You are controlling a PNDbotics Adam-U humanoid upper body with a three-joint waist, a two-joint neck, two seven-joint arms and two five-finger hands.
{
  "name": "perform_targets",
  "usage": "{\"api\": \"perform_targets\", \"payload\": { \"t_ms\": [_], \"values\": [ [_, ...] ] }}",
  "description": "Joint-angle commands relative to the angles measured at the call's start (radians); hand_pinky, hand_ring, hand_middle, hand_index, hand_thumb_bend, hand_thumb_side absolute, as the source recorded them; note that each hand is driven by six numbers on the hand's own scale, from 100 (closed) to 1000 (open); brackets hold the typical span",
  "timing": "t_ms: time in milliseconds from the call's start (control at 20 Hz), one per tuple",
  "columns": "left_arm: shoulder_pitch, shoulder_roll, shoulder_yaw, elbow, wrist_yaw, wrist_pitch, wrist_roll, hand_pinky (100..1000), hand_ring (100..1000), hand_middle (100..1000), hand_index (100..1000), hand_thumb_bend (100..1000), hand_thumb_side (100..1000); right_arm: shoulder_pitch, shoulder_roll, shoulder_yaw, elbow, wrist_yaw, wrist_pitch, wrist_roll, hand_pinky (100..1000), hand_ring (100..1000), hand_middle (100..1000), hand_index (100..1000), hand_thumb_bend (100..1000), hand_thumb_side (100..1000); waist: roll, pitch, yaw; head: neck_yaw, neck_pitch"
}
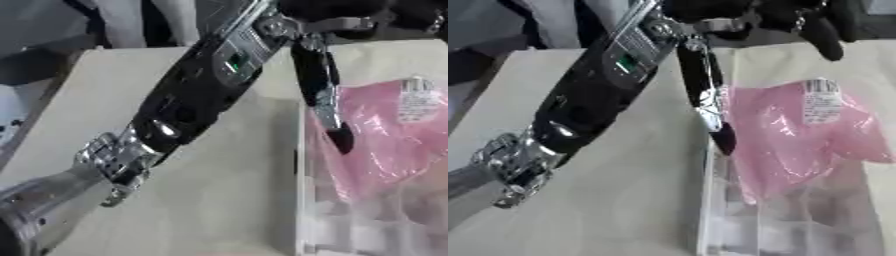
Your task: Pick up objects on the table and place them in the box.
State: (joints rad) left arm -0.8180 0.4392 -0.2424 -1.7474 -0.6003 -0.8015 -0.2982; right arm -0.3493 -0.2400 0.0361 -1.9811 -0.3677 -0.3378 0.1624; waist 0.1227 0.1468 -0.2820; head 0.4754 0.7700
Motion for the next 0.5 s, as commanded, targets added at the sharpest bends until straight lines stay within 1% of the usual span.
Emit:
{"api": "perform_targets", "payload": {
  "t_ms": [50,100,150,200,250,300,350,400,450,500],
  "values": [
    [-0.02,0.023,0.007,-0.028,-0.111,-0.105,-0.108,708,774,751,832,913,625,-0.015,-0.01,-0.003,-0.019,-0.003,-0.004,0.005,535,610,608,649,276,677,-0.01,-0.01,0.001,0.013,0.0],
    [-0.02,0.023,0.005,-0.029,-0.136,-0.105,-0.107,699,766,743,825,907,611,-0.016,-0.01,-0.003,-0.019,-0.004,-0.005,0.006,535,609,608,648,276,678,-0.01,-0.009,0.001,0.015,0.0],
    [-0.02,0.023,0.003,-0.03,-0.155,-0.105,-0.104,672,749,726,810,891,546,-0.016,-0.01,-0.003,-0.019,-0.004,-0.005,0.007,535,609,608,648,277,678,-0.011,-0.009,0.002,0.016,0.0],
    [-0.017,0.024,0.001,-0.029,-0.167,-0.102,-0.095,646,735,716,805,888,518,-0.015,-0.01,-0.004,-0.019,-0.004,-0.006,0.008,535,610,608,648,277,678,-0.011,-0.008,0.003,0.017,0.0],
    [-0.015,0.025,-0.001,-0.027,-0.173,-0.1,-0.083,588,692,681,783,775,487,-0.015,-0.01,-0.005,-0.019,-0.004,-0.006,0.008,536,610,609,649,279,679,-0.012,-0.008,0.004,0.017,0.0],
    [-0.007,0.031,-0.002,-0.018,-0.154,-0.089,-0.056,570,680,671,777,724,478,-0.014,-0.01,-0.006,-0.019,-0.004,-0.006,0.007,536,610,609,649,279,679,-0.013,-0.007,0.006,0.015,0.0],
    [0.003,0.042,-0.003,-0.006,-0.119,-0.075,-0.024,452,591,602,729,482,398,-0.013,-0.01,-0.007,-0.019,-0.003,-0.007,0.007,536,611,609,649,280,679,-0.014,-0.006,0.009,0.012,0.0],
    [0.017,0.059,-0.001,0.008,-0.065,-0.06,0.015,387,542,564,699,353,346,-0.012,-0.01,-0.01,-0.019,-0.002,-0.007,0.006,536,610,609,650,280,679,-0.015,-0.006,0.013,0.007,0.0],
    [0.027,0.076,0.001,0.016,-0.017,-0.048,0.043,346,518,540,686,258,293,-0.011,-0.011,-0.011,-0.019,0.0,-0.008,0.005,536,611,610,650,282,680,-0.016,-0.005,0.015,0.003,-0.001],
    [0.05,0.102,0.019,0.023,0.053,-0.025,0.091,319,507,530,684,166,251,-0.01,-0.011,-0.014,-0.019,0.002,-0.009,0.002,536,611,610,651,285,681,-0.017,-0.003,0.022,-0.009,-0.004]
  ]
}}
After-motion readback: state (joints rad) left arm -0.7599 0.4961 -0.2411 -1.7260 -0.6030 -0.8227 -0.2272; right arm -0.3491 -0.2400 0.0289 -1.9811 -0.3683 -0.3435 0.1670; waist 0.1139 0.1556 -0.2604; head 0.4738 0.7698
